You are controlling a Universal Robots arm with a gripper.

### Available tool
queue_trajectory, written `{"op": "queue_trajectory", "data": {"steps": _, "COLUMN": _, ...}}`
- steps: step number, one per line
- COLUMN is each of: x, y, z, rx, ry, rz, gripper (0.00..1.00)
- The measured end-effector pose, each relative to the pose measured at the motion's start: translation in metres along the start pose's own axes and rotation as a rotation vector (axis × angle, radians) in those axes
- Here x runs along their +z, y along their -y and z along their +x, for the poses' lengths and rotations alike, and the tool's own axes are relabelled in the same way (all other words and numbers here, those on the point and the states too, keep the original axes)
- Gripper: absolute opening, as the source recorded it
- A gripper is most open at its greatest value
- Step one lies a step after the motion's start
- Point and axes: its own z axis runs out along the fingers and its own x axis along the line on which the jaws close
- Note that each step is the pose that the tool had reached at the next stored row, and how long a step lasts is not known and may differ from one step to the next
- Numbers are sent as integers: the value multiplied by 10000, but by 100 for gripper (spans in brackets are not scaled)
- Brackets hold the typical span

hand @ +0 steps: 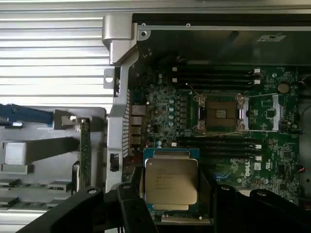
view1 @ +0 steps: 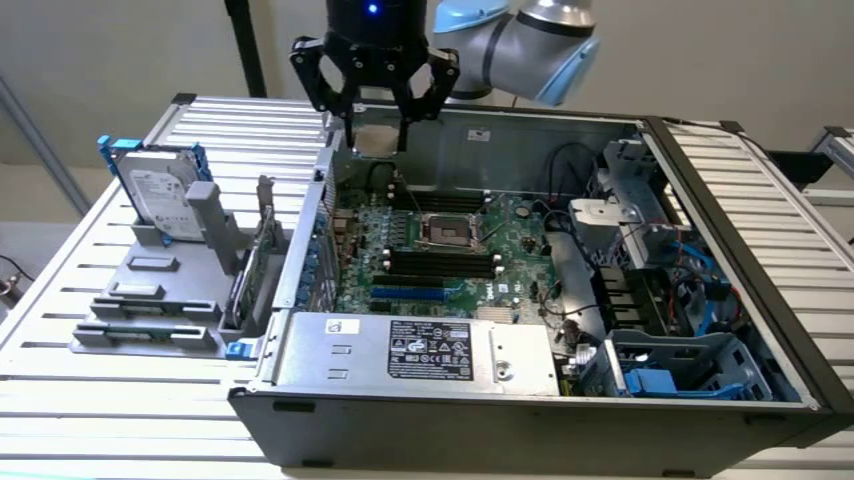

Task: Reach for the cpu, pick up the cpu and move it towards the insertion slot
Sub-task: 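Pick up the cpu and move it towards the insertion slot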

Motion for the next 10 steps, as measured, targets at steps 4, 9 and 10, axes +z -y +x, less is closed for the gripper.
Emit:
{"op": "queue_trajectory", "data": {"steps": 4, "x": 19, "y": -37, "z": -182, "rx": 0, "ry": 0, "rz": 2, "gripper": 55}}
{"op": "queue_trajectory", "data": {"steps": 9, "x": 78, "y": -128, "z": -394, "rx": 1, "ry": 0, "rz": 54, "gripper": 55}}
{"op": "queue_trajectory", "data": {"steps": 10, "x": 92, "y": -154, "z": -427, "rx": 2, "ry": 0, "rz": 73, "gripper": 55}}
